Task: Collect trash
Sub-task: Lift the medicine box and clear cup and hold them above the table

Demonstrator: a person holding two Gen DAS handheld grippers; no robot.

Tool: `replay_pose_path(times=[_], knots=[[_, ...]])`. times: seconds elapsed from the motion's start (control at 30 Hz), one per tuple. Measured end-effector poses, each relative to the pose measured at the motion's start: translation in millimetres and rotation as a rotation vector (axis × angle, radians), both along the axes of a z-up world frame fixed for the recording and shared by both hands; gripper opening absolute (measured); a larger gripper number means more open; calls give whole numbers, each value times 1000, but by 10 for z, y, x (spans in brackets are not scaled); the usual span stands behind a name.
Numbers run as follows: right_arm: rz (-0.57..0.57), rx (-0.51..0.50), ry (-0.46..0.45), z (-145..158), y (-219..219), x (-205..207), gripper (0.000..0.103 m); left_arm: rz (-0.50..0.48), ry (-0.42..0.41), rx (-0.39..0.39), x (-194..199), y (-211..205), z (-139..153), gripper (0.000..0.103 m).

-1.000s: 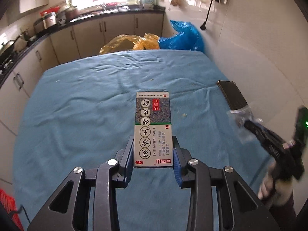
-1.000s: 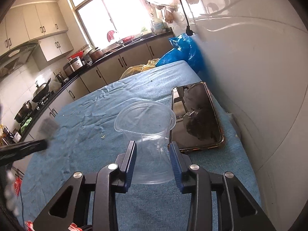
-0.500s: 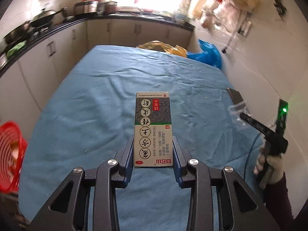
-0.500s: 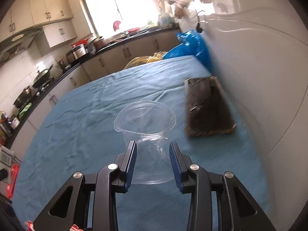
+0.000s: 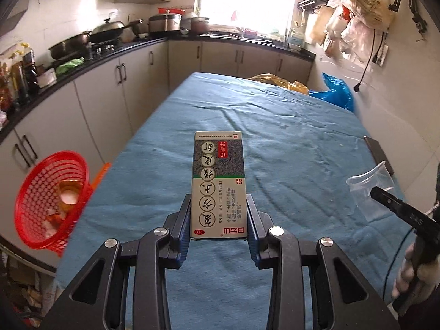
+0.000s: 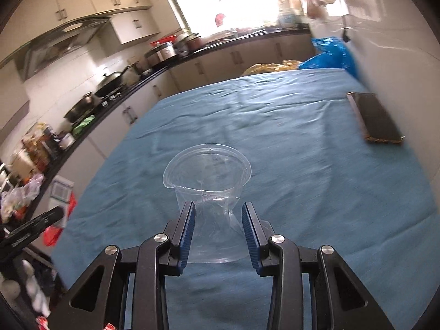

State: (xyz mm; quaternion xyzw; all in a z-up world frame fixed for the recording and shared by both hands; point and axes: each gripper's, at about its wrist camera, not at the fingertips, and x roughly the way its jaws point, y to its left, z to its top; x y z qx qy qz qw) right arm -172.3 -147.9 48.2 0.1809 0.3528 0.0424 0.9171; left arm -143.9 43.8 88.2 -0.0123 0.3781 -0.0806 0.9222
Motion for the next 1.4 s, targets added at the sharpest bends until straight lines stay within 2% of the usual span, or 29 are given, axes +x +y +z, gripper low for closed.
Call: replay_pose_path(times=[0.17, 0.37, 0.7, 1.4], knots=[[46, 16, 1, -64, 417, -12, 38, 28, -13, 45, -66, 135, -41, 33], [95, 31, 17, -147, 753, 28, 38, 60, -9, 58, -93, 319, -96, 33], [109, 19, 18, -172, 879, 26, 38, 80, -1, 79, -90, 367, -176, 33], [90, 34, 11, -203, 796, -52, 39, 8, 10, 107, -111, 120, -227, 33]])
